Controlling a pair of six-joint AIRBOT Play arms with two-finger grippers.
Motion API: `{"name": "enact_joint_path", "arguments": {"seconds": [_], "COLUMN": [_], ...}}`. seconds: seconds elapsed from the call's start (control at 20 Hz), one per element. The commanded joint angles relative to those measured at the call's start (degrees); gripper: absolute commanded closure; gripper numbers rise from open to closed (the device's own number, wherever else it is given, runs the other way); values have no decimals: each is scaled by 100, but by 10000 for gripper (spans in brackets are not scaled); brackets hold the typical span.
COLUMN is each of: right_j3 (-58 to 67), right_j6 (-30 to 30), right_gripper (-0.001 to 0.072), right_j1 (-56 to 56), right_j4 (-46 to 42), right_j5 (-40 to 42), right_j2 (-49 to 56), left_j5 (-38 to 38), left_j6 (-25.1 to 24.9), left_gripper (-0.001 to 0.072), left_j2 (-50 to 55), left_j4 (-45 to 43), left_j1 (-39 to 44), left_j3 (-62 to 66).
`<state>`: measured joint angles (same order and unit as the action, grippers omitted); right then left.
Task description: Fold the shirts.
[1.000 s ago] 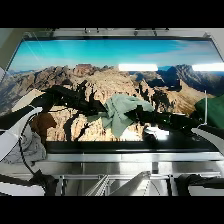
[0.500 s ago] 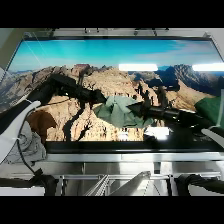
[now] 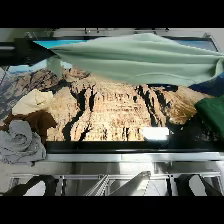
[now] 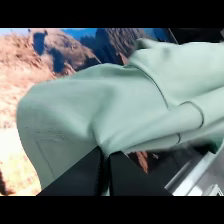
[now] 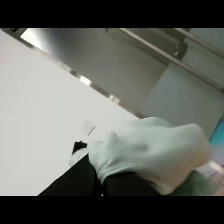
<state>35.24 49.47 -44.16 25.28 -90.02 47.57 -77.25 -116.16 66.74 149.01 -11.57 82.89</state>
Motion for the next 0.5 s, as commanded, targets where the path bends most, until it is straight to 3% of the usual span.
{"name": "enact_joint_path", "arguments": {"seconds": [0.0, 0.2, 0.35, 0.45], "right_j3": [13, 13, -9, -85], "right_j6": [262, 264, 271, 267], "right_gripper": [690, 690, 690, 690], "right_j1": [-922, -533, 79, 691], "right_j4": [-168, -1499, -2712, -3010], "right_j5": [31, 498, 1067, 1561], "right_j2": [-332, -170, 55, 284], "left_j5": [-216, -282, -125, 26], "left_j6": [22, -52, -70, -70], "left_gripper": [683, 683, 682, 682], "left_j2": [-651, -931, -857, -614], "left_j4": [-96, -94, -87, -92], "left_j1": [-553, -461, 11, 459], "left_j3": [-260, -1226, -1941, -2317]}}
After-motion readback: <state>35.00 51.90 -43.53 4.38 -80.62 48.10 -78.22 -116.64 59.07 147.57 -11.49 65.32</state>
